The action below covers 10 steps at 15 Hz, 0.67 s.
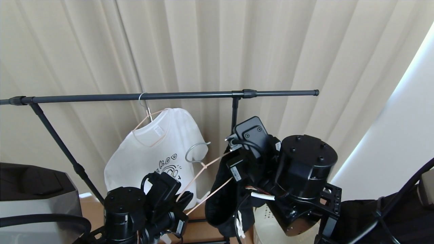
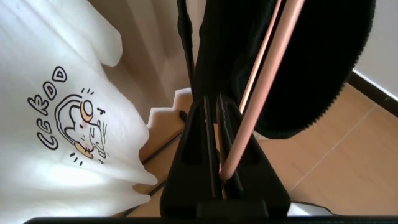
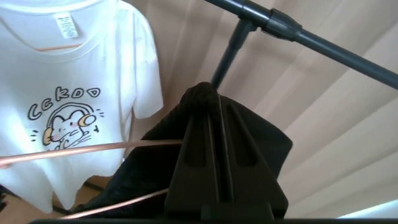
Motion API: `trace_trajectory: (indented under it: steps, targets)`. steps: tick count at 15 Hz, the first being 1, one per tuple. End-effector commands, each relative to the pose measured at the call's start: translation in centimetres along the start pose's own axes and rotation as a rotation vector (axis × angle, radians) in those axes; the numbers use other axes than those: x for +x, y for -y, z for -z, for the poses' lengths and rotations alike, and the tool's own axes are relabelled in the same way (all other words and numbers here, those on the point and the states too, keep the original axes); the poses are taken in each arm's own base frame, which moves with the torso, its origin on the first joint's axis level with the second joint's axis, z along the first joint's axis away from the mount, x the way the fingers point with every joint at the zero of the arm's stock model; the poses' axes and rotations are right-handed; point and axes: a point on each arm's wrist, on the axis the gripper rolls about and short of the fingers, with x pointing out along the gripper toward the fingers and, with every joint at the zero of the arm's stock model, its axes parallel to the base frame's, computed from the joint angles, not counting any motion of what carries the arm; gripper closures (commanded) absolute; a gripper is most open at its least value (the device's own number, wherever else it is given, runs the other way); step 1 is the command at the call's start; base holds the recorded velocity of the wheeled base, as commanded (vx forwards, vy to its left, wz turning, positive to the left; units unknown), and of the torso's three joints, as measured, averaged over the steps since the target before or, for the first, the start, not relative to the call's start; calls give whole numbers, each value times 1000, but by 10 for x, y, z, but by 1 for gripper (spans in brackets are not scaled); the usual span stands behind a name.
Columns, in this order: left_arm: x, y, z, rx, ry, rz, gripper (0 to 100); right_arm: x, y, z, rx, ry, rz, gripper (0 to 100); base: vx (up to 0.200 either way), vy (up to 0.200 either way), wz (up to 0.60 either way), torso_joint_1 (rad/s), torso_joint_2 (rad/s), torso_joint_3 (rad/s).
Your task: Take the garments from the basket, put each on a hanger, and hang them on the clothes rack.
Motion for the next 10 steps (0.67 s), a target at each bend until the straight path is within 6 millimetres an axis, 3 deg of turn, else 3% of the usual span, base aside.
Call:
trace_trajectory:
  steps: [1, 6, 10]
  targets:
    - [1, 0, 1, 1, -4, 0, 100, -10, -13, -4, 8, 24, -35, 100, 0, 0, 0, 0, 0, 0]
    - [2, 1, 4, 2, -18, 3, 100, -35, -38, -16, 43, 73, -109, 100, 0, 0, 0, 0, 0, 0]
    - [4, 1, 5, 1, -4, 1, 100, -36, -39, -17, 44, 75, -111, 100, 0, 0, 0, 0, 0, 0]
